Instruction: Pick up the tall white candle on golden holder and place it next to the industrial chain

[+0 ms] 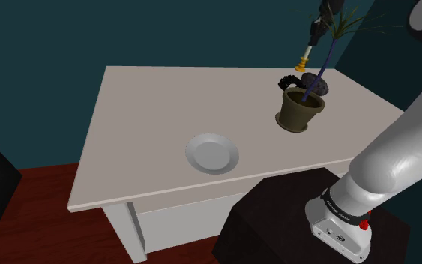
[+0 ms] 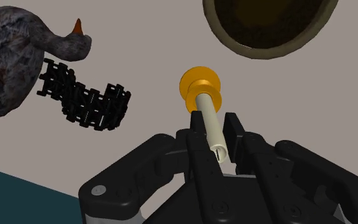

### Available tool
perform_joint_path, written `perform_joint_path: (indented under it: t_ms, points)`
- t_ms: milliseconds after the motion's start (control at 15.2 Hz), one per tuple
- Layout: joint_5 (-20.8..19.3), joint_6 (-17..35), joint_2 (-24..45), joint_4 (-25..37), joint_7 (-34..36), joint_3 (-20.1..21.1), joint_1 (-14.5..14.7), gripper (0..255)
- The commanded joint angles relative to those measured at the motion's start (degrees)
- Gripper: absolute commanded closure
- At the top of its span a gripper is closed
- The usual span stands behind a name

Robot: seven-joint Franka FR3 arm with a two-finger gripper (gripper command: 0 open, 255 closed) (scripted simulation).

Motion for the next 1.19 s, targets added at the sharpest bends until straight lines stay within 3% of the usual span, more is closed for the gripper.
perform_joint_path:
  t_ms: [0, 396, 726, 1122]
  points:
    - [1.0, -0.7, 2.2, 2.7, -3.1, -1.3, -1.8, 255]
    - [5.4, -4.1, 11.7, 14.8, -11.8, -4.3, -8.6, 255]
    - [10.4, -9.8, 22.7, 30.7, -17.8, -5.2, -17.0, 255]
    - [9.1, -3.3, 19.9, 21.4, -17.8, -5.3, -15.0, 255]
